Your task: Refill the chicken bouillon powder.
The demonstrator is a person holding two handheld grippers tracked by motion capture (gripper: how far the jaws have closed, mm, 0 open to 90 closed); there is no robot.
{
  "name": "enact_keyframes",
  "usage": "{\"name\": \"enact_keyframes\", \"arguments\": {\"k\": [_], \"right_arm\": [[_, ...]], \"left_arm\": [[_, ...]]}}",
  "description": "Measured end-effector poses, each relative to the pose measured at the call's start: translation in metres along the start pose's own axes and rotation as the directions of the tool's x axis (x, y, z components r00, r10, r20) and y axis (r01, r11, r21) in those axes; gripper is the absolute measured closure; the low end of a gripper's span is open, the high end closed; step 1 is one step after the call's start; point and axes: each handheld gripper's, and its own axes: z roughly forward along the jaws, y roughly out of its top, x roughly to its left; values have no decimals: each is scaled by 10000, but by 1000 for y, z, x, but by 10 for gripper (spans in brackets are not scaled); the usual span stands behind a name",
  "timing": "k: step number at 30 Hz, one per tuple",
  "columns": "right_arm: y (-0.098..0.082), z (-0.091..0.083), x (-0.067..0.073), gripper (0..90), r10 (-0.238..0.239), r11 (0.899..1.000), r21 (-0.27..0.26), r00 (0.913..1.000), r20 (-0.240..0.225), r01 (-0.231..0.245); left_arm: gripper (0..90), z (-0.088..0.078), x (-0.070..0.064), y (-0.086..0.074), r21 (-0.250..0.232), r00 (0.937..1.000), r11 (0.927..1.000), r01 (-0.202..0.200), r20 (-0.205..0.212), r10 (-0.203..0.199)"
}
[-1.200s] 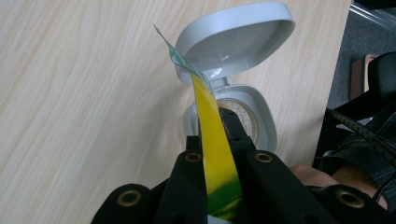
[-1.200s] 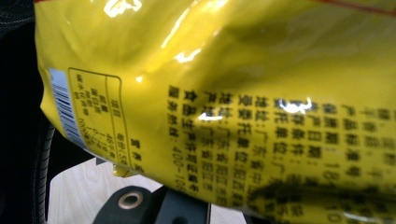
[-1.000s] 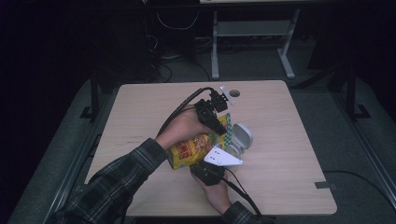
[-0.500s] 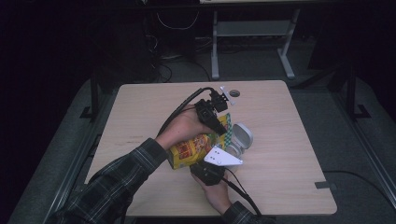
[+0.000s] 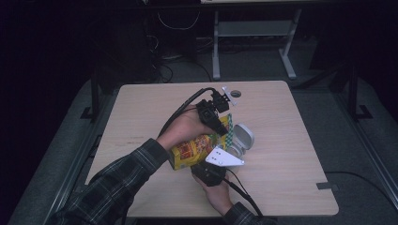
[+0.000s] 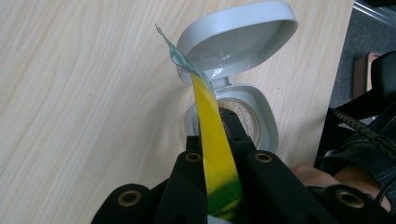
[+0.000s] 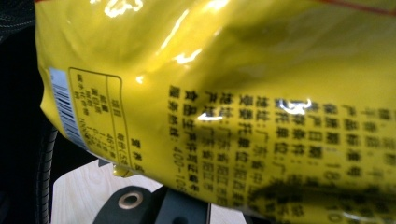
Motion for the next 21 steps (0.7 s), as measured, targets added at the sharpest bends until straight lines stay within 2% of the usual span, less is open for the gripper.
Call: {"name": "enact_keyframes", "arguments": {"k": [21], "right_arm": [[0,0,0,898,13,10000,-33,10000,-25,-13]], "left_arm": [[896,1,-1,1,34,10000,10000,19,-19,-19]]}}
